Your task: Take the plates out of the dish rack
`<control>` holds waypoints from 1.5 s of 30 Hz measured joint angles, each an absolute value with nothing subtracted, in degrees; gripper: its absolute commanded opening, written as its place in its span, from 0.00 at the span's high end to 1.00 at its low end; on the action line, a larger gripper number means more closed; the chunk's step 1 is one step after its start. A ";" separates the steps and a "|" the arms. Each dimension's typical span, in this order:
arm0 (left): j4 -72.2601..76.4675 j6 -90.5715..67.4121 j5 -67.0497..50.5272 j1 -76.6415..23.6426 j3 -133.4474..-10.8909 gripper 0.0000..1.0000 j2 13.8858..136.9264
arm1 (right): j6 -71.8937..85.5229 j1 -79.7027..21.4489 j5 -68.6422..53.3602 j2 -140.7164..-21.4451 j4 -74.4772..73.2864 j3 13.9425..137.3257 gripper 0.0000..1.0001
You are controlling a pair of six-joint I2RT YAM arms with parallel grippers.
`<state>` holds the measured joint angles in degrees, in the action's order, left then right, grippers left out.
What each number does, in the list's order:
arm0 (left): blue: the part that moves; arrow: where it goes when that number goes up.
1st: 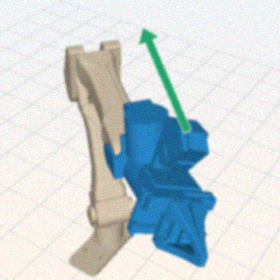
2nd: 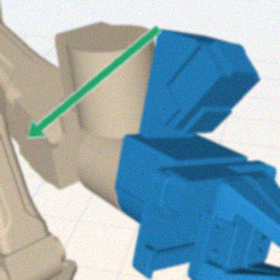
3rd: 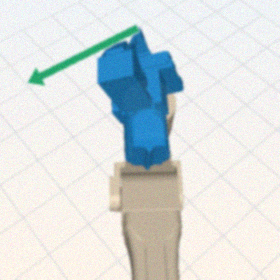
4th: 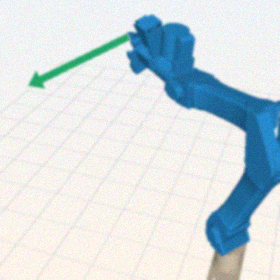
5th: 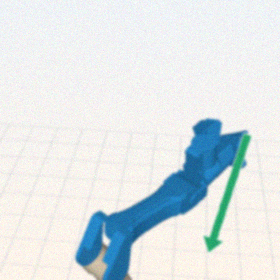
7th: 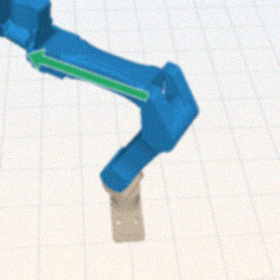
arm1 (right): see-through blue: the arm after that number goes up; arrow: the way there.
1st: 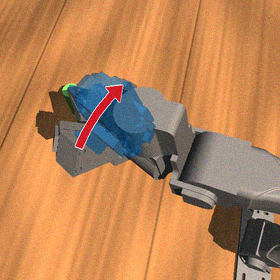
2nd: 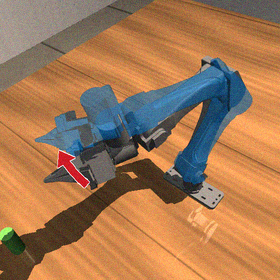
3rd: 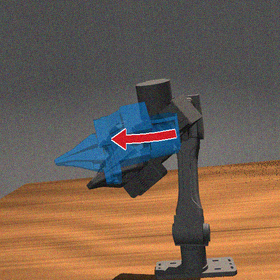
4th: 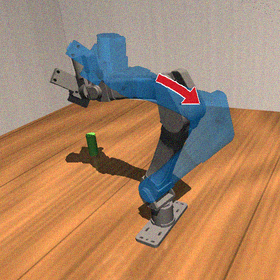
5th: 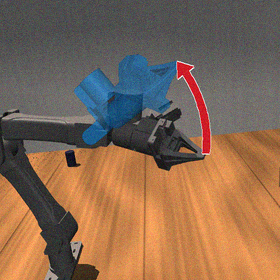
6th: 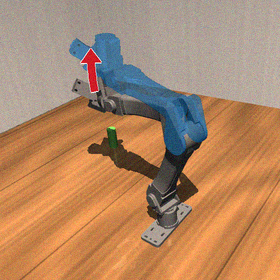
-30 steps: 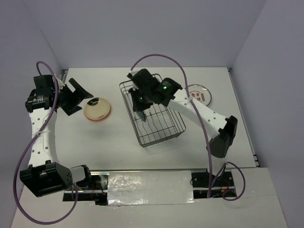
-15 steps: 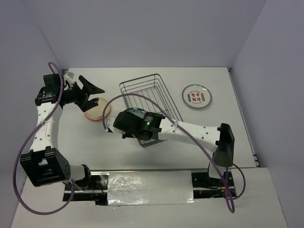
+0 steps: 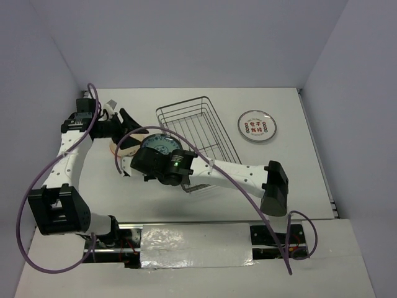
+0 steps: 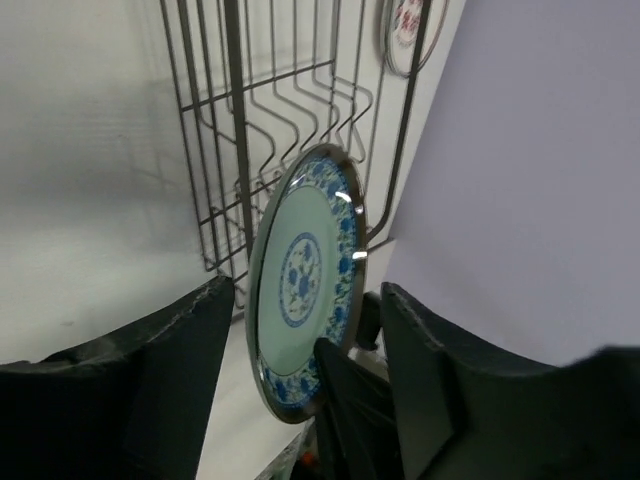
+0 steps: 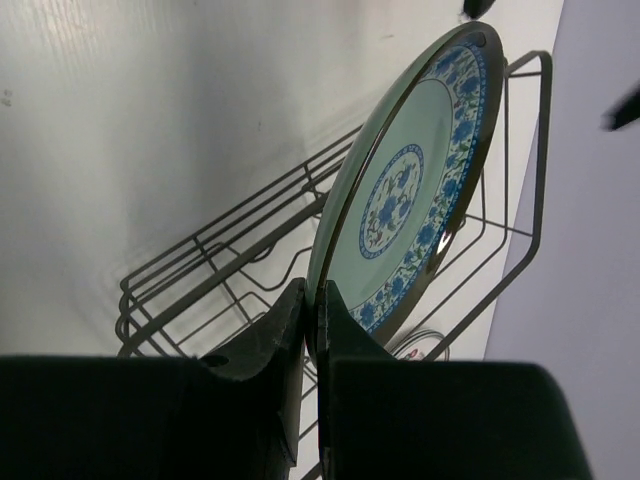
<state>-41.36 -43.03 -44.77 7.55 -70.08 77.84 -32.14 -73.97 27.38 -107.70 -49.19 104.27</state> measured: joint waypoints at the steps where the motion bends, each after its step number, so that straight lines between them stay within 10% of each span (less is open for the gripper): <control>1: -41.98 -42.41 -44.75 7.38 -70.13 0.37 78.41 | -32.34 -74.11 27.53 -108.29 -48.99 104.77 1.00; 2: -42.57 -41.87 -44.62 7.16 -70.15 0.51 79.15 | -32.58 -74.22 27.99 -109.06 -48.82 105.49 1.00; 7: -45.58 -39.03 -43.07 6.76 -70.19 0.63 80.93 | -33.15 -74.39 30.98 -111.04 -46.98 108.27 1.00; 9: -46.72 -38.11 -43.05 6.68 -70.41 1.00 81.21 | -33.30 -74.39 31.03 -111.09 -46.94 109.01 1.00; 11: -47.35 -35.70 -42.65 6.48 -70.96 1.00 81.47 | -33.87 -74.39 30.92 -111.28 -47.44 109.82 0.96; 12: -47.53 -35.18 -42.59 6.42 -71.31 1.00 81.58 | -33.74 -74.39 31.05 -111.46 -47.66 110.04 0.78; 13: -47.59 -34.65 -42.35 6.42 -71.68 1.00 81.65 | -33.30 -74.39 31.18 -111.79 -47.72 110.41 0.23; 14: -47.66 -34.79 -41.85 6.59 -71.96 1.00 81.65 | -32.38 -74.37 31.73 -112.03 -47.53 110.74 0.00; 30: -34.76 -43.90 -18.92 24.16 -69.34 0.97 81.93 | -6.20 -64.77 29.78 -84.75 -46.61 98.08 0.00; 35: -30.13 -44.64 -17.32 24.05 -68.64 0.82 91.55 | -2.66 -64.45 29.67 -76.73 -46.74 97.30 0.00; 45: -29.58 -42.83 -15.79 22.76 -67.61 0.00 96.77 | 0.62 -64.20 28.64 -75.33 -50.50 92.42 0.00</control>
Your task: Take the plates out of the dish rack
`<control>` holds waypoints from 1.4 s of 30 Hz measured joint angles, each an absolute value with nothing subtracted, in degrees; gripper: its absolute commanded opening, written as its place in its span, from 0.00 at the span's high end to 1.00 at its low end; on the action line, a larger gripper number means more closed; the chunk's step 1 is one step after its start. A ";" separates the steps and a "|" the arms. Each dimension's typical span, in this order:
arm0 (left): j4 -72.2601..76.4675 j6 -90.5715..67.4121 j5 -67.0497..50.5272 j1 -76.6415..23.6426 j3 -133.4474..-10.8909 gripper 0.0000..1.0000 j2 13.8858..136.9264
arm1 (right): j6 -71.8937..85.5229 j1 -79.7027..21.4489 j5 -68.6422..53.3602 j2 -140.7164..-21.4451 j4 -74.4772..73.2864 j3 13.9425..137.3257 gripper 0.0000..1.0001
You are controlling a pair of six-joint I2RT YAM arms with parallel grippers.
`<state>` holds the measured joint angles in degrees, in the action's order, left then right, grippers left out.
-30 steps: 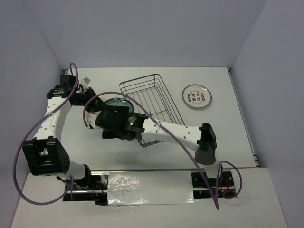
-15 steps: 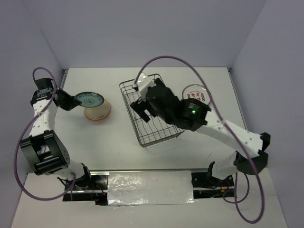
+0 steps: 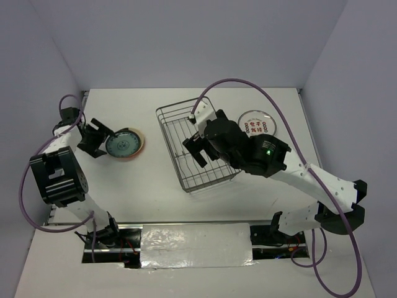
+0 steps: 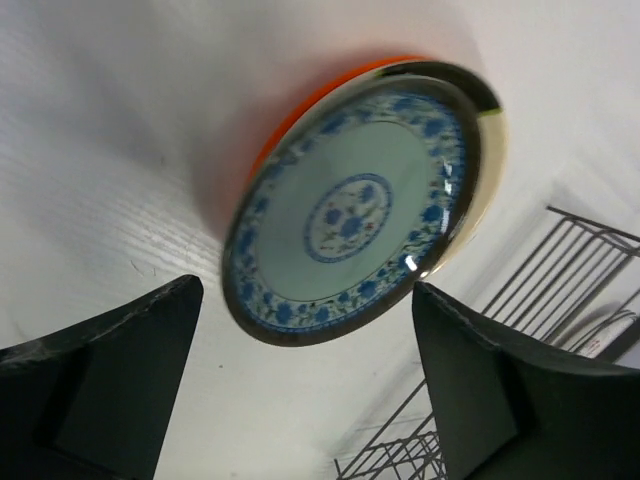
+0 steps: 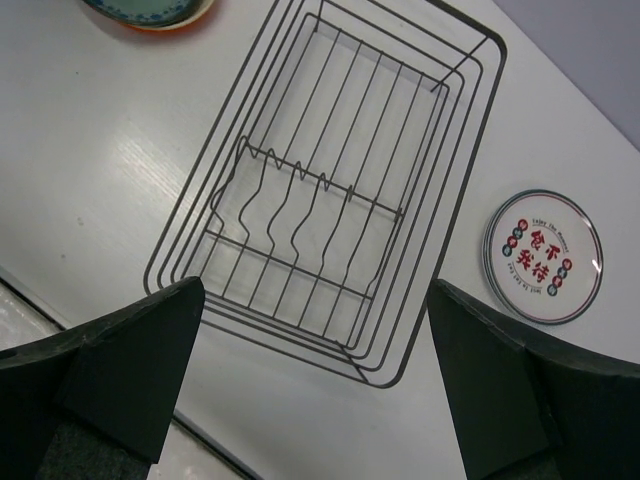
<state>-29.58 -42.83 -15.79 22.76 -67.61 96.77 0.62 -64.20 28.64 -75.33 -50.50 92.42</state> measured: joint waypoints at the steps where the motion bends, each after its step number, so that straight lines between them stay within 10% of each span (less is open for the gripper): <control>1: -31.22 -42.15 -14.98 22.24 -68.10 0.01 97.25 | 0.86 -64.16 28.36 -75.31 -50.87 92.40 0.00; 11: -45.34 -36.45 -6.52 14.22 -68.62 0.01 94.30 | 10.13 -56.95 22.65 -69.10 -53.17 89.34 0.00; 22: -46.98 -32.64 13.43 -8.01 -69.73 0.00 59.55 | 29.63 -42.78 22.59 -54.65 -60.88 80.09 0.00; 42: -58.85 -28.93 28.71 -10.07 -61.47 0.00 21.50 | 36.45 -42.70 38.11 -27.73 -76.97 74.87 0.00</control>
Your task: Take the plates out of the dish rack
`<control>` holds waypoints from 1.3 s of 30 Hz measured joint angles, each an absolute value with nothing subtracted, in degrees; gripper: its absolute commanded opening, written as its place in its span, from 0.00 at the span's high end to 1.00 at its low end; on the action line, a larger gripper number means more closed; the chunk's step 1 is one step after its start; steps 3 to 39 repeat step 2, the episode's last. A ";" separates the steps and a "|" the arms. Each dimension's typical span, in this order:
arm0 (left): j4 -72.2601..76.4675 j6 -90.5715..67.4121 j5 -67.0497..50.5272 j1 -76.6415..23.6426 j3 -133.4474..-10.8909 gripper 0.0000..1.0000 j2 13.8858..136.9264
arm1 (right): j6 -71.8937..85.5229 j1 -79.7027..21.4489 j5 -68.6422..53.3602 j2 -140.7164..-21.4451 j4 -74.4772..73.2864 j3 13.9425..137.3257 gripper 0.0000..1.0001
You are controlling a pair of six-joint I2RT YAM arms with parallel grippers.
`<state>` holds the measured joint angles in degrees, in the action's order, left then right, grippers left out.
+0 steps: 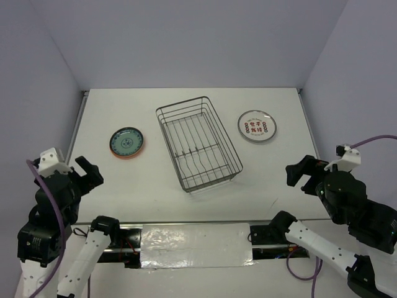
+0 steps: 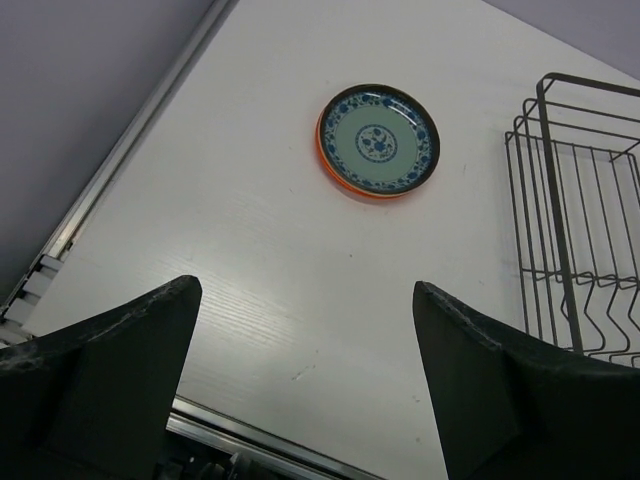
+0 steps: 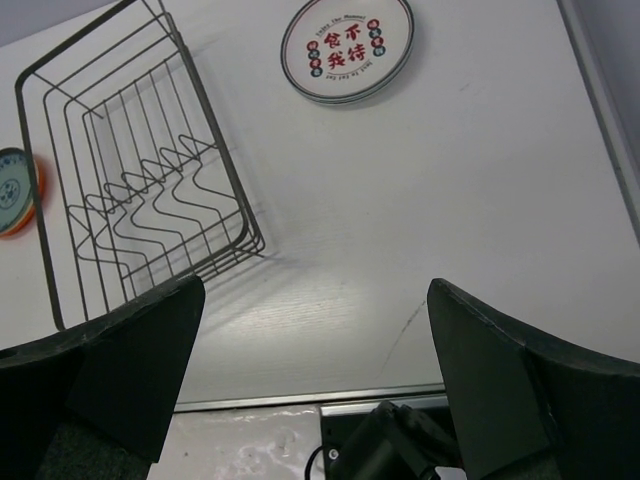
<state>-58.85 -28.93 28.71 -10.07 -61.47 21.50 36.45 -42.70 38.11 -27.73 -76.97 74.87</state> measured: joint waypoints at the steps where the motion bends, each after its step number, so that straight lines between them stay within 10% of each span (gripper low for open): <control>1: -59.11 -28.77 28.73 -10.07 -61.47 0.01 21.85 | 36.49 -42.70 38.26 -27.57 -77.08 74.52 0.00; 39: -59.24 -28.69 28.73 -10.07 -61.47 0.01 22.22 | 36.58 -42.70 38.33 -27.42 -77.21 74.19 0.00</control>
